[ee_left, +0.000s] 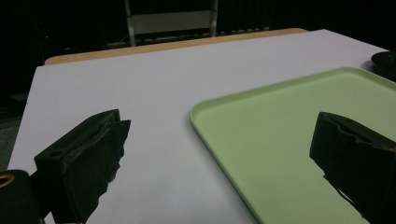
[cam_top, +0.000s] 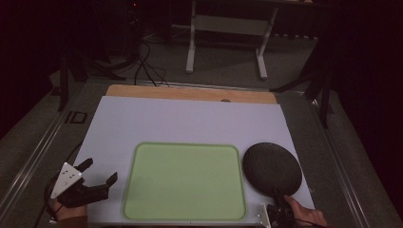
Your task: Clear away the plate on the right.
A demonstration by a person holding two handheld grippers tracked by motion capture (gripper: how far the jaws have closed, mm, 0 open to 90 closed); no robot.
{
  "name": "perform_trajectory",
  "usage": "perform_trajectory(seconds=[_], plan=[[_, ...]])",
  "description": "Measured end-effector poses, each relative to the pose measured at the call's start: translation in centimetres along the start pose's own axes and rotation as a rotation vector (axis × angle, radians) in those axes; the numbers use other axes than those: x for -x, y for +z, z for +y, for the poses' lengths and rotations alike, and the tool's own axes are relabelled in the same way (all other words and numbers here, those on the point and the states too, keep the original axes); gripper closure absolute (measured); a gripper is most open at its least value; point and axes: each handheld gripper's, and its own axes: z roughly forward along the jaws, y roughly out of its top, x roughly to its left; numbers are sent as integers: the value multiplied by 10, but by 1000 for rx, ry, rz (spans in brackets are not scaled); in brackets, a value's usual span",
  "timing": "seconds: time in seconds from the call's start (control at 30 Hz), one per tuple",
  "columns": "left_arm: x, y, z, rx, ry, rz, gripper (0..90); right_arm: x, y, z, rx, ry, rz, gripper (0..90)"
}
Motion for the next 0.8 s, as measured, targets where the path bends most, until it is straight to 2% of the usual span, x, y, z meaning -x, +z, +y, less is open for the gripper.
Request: perform_trajectory(seconds=[0.17,0.53,0.8], plan=[[0,0,0,-1,-3,2,33,2,-4,2,3,-14,-55,852],[-2,0,-1,-1,-18,7,34,10,-7,4,-7,-33,-44,856],[-2,0,-2,-3,-21,7,35,15,-8,3,-5,-12,-40,853]])
